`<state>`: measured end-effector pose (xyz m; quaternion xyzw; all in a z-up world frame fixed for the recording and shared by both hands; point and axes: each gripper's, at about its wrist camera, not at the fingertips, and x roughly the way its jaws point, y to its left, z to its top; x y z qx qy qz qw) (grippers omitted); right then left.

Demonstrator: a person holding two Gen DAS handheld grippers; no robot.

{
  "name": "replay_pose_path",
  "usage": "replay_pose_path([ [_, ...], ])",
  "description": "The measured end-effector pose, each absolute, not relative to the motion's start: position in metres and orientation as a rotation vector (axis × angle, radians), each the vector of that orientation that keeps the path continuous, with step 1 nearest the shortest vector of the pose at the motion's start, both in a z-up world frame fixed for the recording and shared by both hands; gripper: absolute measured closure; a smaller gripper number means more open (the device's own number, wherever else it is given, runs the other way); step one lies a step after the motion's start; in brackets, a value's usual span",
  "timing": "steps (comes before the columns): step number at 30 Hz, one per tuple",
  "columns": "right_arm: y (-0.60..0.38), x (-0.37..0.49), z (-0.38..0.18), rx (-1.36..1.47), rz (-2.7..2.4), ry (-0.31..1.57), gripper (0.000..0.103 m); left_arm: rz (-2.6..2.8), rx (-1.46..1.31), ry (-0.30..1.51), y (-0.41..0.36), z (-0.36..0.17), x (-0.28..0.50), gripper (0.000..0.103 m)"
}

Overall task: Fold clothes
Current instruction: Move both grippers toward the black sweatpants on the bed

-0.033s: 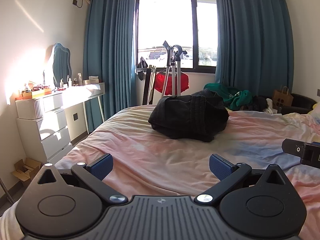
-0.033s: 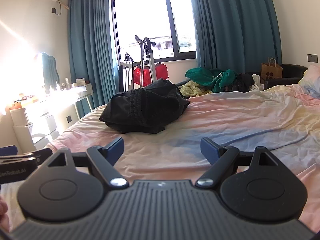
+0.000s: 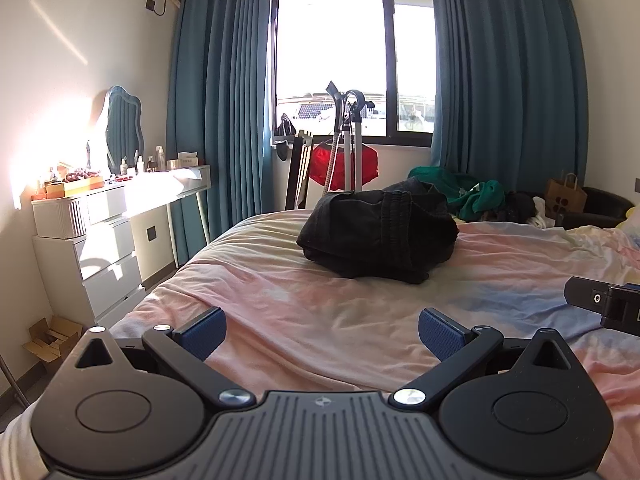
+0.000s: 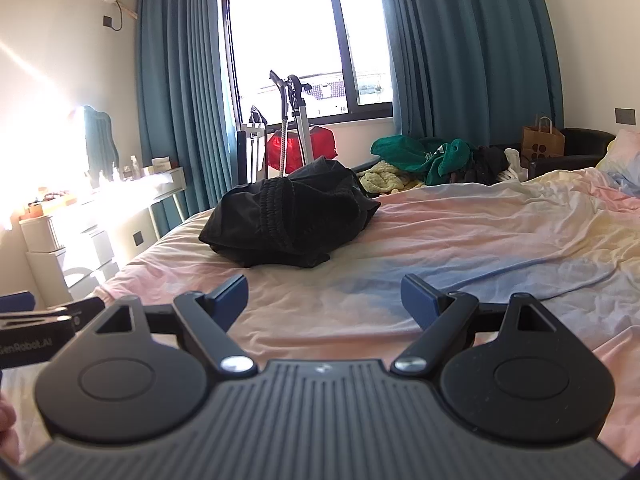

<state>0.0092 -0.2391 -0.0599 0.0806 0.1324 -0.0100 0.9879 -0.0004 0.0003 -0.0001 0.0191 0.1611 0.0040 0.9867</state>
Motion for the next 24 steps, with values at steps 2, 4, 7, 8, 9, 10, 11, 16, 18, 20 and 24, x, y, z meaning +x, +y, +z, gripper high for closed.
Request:
replay_pose_path([
  [2,-0.239,0.009,-0.060,0.164,-0.020,0.265,0.018,0.010,0.038,0.318,0.001,0.000,-0.001,0.000],
  [4,-0.239,0.009,-0.060,0.167,-0.020,0.264,0.018,0.011,0.038,0.313,0.001,0.000,-0.001,0.000],
  [7,-0.239,0.009,-0.059,0.170,-0.022,0.264,0.018,0.013,0.031,0.309,0.001,-0.001,-0.001,0.000],
  [8,-0.238,0.010,-0.058,0.170,-0.024,0.266,0.018,0.013,0.025,0.310,0.002,-0.002,-0.002,0.000],
  [9,-0.237,0.009,-0.058,0.171,-0.025,0.268,0.018,0.011,0.018,0.311,0.004,-0.002,-0.002,0.000],
  [10,-0.235,0.008,-0.058,0.173,-0.026,0.271,0.018,0.013,0.016,0.311,0.004,-0.003,-0.002,0.000],
  [11,-0.235,0.007,-0.058,0.171,-0.029,0.273,0.018,0.015,0.017,0.311,0.005,-0.003,-0.001,0.000],
  [16,-0.234,0.007,-0.058,0.170,-0.036,0.275,0.018,0.036,0.017,0.315,0.010,-0.003,0.004,0.000],
  [18,-0.234,0.007,-0.058,0.168,-0.036,0.272,0.018,0.047,0.006,0.323,0.013,-0.003,0.005,0.000],
  [20,-0.234,0.007,-0.058,0.169,-0.033,0.273,0.018,0.053,-0.006,0.330,0.015,-0.002,0.005,0.000],
  [24,-0.234,0.008,-0.059,0.175,-0.027,0.275,0.018,0.062,0.002,0.327,0.013,-0.001,0.004,0.000],
])
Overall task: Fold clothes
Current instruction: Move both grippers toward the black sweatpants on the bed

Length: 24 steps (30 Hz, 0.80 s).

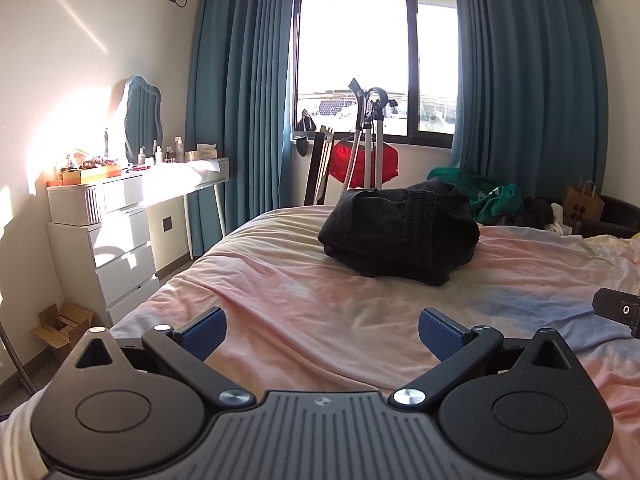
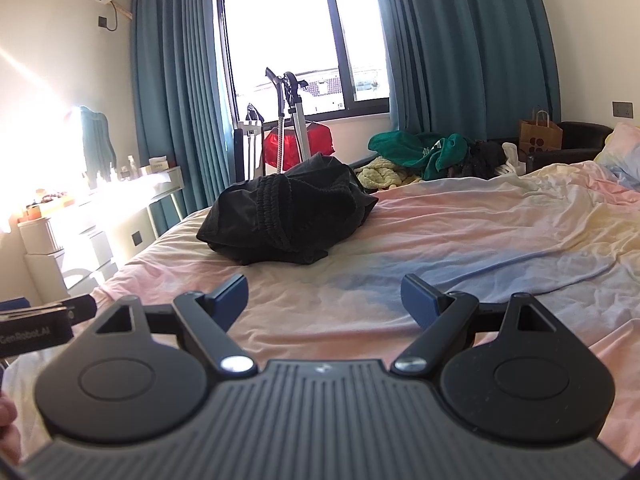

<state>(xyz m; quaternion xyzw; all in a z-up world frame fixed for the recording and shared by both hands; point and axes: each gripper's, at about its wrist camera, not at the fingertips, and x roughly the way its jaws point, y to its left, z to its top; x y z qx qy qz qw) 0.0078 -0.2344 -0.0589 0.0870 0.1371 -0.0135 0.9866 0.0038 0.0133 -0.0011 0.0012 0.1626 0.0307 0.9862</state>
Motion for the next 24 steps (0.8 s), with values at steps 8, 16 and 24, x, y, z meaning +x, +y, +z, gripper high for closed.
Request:
replay_pose_path([
  [8,-0.237,0.014,-0.041,0.185,-0.046,0.250,0.018,0.054,0.014,0.343,0.006,-0.010,0.011,0.000],
  [16,-0.246,0.063,0.012,0.177,-0.039,0.225,0.018,0.075,0.063,0.370,-0.004,-0.026,0.023,0.000],
  [24,-0.257,0.085,-0.045,0.220,-0.027,0.370,0.018,0.089,0.124,0.408,-0.018,-0.046,0.040,0.000],
])
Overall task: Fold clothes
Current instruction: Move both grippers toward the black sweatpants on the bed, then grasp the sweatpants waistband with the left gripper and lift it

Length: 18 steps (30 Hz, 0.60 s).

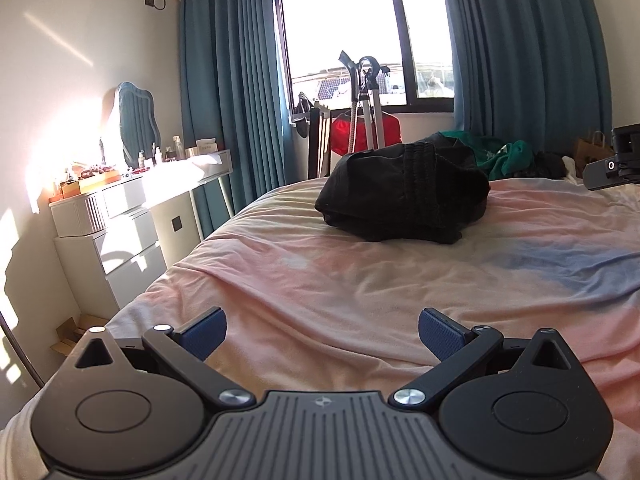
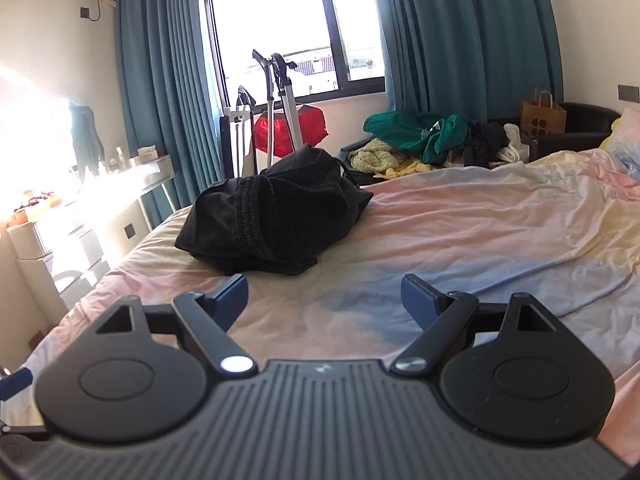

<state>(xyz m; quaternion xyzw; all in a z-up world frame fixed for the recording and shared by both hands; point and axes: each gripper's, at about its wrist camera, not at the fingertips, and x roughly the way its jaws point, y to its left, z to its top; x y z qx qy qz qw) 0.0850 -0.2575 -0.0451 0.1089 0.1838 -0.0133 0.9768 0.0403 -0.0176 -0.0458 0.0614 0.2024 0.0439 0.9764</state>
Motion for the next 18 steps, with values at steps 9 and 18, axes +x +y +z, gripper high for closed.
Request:
replay_pose_path([
  [9,-0.286,0.086,-0.051,0.294,-0.061,0.407,0.018,0.045,0.092,0.532,-0.040,-0.061,0.086,0.000],
  [18,-0.348,0.085,-0.070,0.564,-0.195,0.446,0.018,-0.011,0.229,0.461,-0.106,-0.041,0.210,0.003],
])
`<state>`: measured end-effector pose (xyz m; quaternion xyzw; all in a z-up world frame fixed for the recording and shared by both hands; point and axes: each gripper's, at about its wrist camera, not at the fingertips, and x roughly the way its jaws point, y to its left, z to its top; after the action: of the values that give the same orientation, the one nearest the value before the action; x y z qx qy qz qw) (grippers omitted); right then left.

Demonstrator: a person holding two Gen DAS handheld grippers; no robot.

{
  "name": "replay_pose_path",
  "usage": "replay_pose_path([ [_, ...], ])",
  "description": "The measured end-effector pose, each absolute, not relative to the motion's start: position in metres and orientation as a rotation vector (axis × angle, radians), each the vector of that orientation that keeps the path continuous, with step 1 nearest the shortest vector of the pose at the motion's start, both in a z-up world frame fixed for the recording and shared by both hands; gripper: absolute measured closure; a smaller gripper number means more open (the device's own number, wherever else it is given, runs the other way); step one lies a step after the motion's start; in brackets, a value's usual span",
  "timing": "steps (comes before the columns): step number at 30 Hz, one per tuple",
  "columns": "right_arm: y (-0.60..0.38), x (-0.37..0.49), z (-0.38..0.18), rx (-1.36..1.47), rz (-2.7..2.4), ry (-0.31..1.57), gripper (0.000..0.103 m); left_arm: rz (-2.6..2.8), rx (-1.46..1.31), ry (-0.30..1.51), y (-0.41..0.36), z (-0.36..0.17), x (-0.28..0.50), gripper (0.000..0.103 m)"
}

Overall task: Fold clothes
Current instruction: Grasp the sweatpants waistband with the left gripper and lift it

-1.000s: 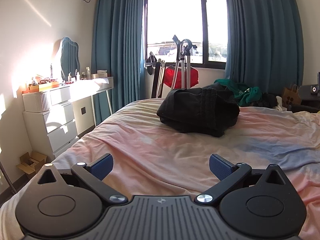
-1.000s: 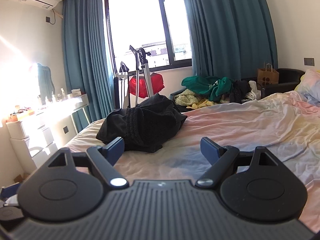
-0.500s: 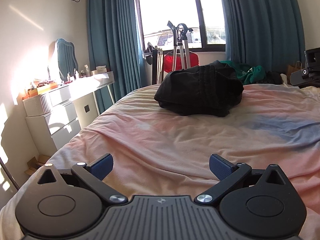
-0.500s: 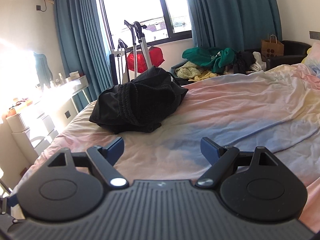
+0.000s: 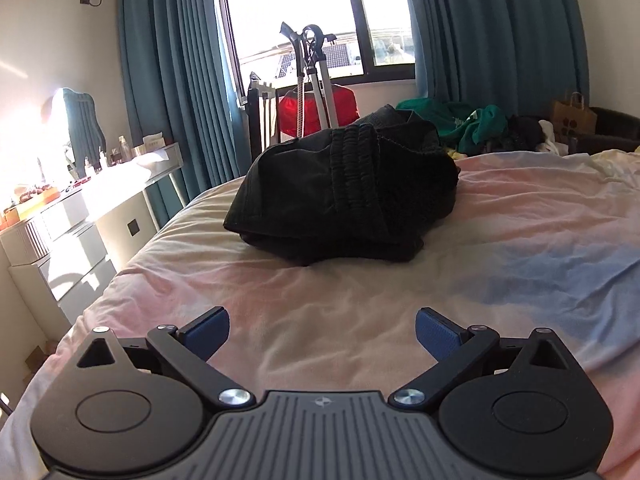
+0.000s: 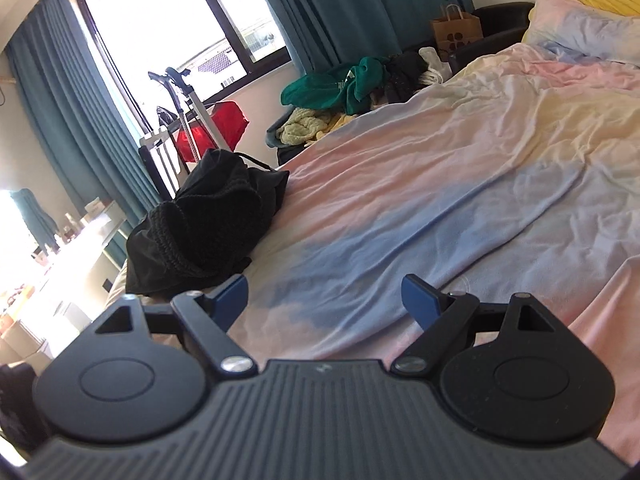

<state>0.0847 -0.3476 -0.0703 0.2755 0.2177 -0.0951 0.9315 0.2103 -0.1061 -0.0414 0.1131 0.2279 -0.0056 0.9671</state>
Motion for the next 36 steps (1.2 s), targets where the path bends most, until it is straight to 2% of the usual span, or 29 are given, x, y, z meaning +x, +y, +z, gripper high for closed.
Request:
replay_pose_path([
  [9,-0.358,0.119,-0.102,0.606,-0.210,0.536,0.018,0.079,0.368,0.349,-0.168,-0.028,0.358,0.007],
  [10,-0.359,0.122,-0.106,0.605,-0.218,0.543,0.018,0.092,0.388,0.355,-0.173,-0.032,0.370,0.012],
  [15,-0.368,0.136,-0.123,0.662,-0.217,0.592,0.018,0.134,0.351,0.381,-0.166,-0.043,0.407,0.023],
  [16,-0.368,0.138,-0.125,0.669,-0.213,0.595,0.018,0.141,0.335,0.375,-0.163,-0.044,0.410,0.027],
  [22,-0.367,0.142,-0.129,0.670,-0.208,0.603,0.018,0.177,0.280,0.346,-0.163,-0.043,0.421,0.036],
  [27,-0.363,0.137,-0.129,0.659,-0.210,0.609,0.018,0.240,0.264,0.376,-0.174,-0.038,0.438,0.061],
  [29,-0.363,0.137,-0.130,0.654,-0.211,0.607,0.018,0.250,0.225,0.396,-0.172,-0.032,0.438,0.078],
  [31,-0.363,0.137,-0.131,0.653,-0.209,0.609,0.018,0.254,0.174,0.402,-0.166,-0.023,0.432,0.090],
  [36,-0.365,0.139,-0.135,0.651,-0.215,0.616,0.017,0.205,0.075,0.306,-0.136,0.013,0.365,0.093],
])
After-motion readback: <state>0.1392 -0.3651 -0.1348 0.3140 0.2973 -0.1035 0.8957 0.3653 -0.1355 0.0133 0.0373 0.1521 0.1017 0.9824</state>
